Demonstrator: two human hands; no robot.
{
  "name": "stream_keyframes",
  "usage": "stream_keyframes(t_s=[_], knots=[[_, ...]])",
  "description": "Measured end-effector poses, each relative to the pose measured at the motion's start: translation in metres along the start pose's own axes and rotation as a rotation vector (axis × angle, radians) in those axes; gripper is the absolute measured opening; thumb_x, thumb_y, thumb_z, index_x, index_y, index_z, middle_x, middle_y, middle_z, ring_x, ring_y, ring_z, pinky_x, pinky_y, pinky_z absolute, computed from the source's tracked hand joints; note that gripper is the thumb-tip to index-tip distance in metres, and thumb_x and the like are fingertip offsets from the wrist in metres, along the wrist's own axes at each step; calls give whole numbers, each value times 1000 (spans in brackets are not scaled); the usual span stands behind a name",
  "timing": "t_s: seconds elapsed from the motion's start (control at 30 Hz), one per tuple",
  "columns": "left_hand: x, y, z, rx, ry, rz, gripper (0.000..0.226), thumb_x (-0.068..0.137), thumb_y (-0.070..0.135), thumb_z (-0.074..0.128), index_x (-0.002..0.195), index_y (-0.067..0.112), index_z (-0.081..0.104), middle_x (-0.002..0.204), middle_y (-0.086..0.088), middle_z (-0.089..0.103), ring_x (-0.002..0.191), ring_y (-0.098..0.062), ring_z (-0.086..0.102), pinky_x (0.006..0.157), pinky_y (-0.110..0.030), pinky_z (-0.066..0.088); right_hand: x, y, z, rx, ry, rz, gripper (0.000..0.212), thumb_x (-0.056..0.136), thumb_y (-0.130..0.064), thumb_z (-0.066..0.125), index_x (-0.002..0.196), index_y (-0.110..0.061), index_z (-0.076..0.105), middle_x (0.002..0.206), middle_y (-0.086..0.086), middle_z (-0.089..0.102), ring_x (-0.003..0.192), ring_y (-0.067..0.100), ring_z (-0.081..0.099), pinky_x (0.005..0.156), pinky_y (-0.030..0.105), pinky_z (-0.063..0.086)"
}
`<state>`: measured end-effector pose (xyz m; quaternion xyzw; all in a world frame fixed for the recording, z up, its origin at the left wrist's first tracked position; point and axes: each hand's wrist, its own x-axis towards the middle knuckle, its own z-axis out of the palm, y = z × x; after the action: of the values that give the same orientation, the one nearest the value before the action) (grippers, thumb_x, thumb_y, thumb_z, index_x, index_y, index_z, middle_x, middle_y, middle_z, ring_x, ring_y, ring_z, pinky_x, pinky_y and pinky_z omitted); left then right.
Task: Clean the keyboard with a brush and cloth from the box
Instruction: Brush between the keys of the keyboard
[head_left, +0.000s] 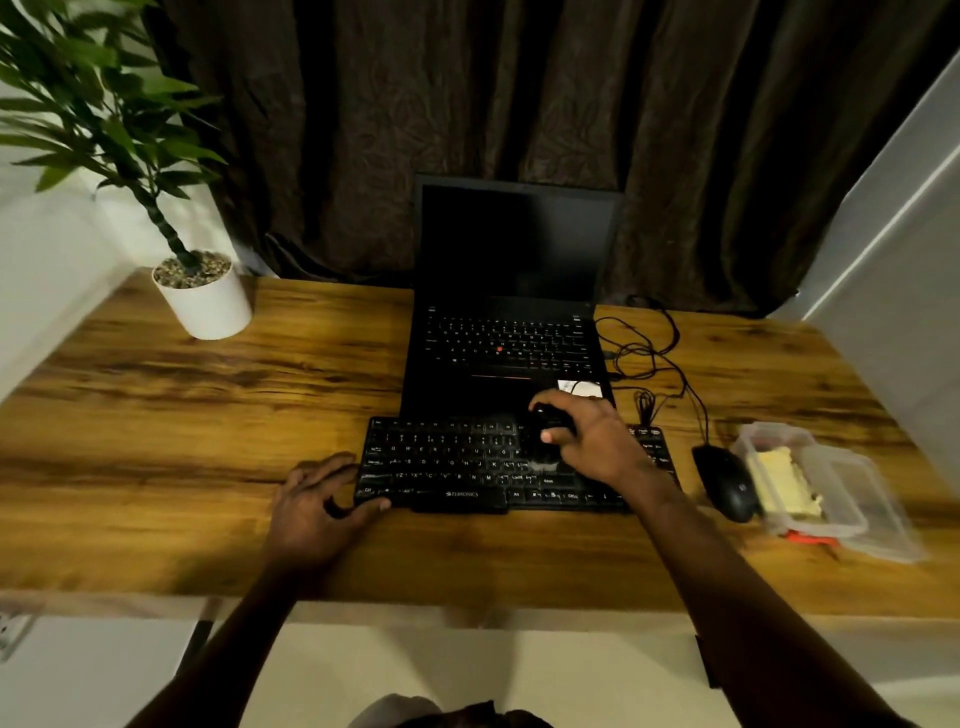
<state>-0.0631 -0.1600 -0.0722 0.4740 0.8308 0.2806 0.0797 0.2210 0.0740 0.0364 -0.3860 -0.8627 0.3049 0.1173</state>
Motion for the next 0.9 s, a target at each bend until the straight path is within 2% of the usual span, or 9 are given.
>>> stream_keyframes(t_s=[0.1, 0.3, 0.4, 0.47, 0.57, 0.67, 0.73, 0.83, 0.9], knots=[[1, -2, 1, 10, 2, 11, 85, 68, 90, 46, 126, 31, 66, 142, 13, 53, 128, -20, 42, 106, -47, 37, -3, 7, -7, 56, 16, 32, 49, 90, -5, 66, 118, -44, 58, 112, 4, 64, 96, 23, 67, 66, 38, 64], [0, 1, -1, -7, 9, 3, 84, 68, 89, 47, 128, 31, 63, 142, 14, 52, 128, -17, 39, 106, -47, 37, -9, 25, -17, -65, 37, 112, 54, 89, -17, 69, 118, -59, 52, 114, 6, 62, 101, 27, 63, 76, 47, 62], [-1, 1, -1, 0, 13, 0, 84, 68, 88, 46, 128, 32, 63, 142, 13, 52, 128, -18, 40, 105, -45, 35, -6, 11, -8, -57, 28, 91, 57, 90, -20, 69, 113, -68, 47, 116, 7, 57, 104, 29, 60, 81, 49, 60], [-1, 4, -2, 1, 10, -5, 85, 67, 88, 45, 128, 32, 63, 143, 13, 52, 129, -19, 39, 105, -43, 33, -5, -2, -1, -24, 15, 57, 53, 91, -18, 68, 114, -63, 50, 114, 4, 56, 105, 26, 59, 83, 45, 60], [-1, 5, -3, -5, -8, -19, 87, 66, 88, 45, 129, 31, 63, 144, 13, 51, 130, -21, 39, 107, -42, 31, -3, -9, 3, 27, 15, 16, 46, 92, -11, 68, 122, -44, 58, 108, -1, 60, 96, 21, 65, 70, 31, 60], [0, 3, -2, -17, 14, -11, 85, 66, 88, 48, 125, 30, 66, 141, 12, 54, 128, -21, 42, 107, -46, 36, -7, -3, -6, 17, 26, 43, 45, 92, -10, 68, 125, -41, 58, 109, 1, 59, 89, 16, 64, 63, 26, 60], [0, 4, -2, -25, 19, -8, 85, 66, 87, 49, 124, 30, 67, 140, 12, 55, 128, -19, 42, 107, -47, 37, -11, 5, -13, -50, 34, 71, 46, 92, -12, 68, 127, -40, 57, 110, 2, 58, 90, 14, 60, 70, 32, 60], [-1, 5, -4, -15, 8, -4, 88, 65, 93, 43, 125, 32, 65, 140, 14, 54, 128, -19, 40, 107, -45, 34, -13, 7, -12, -137, 41, 53, 49, 90, -14, 69, 126, -44, 54, 113, 3, 61, 106, 26, 59, 87, 50, 57], [-2, 7, -5, -15, -2, -13, 87, 65, 91, 44, 126, 33, 64, 141, 15, 53, 130, -19, 39, 107, -42, 31, -12, -1, -5, -123, 21, 52, 51, 91, -16, 68, 127, -48, 51, 118, 7, 61, 112, 28, 57, 91, 52, 55]])
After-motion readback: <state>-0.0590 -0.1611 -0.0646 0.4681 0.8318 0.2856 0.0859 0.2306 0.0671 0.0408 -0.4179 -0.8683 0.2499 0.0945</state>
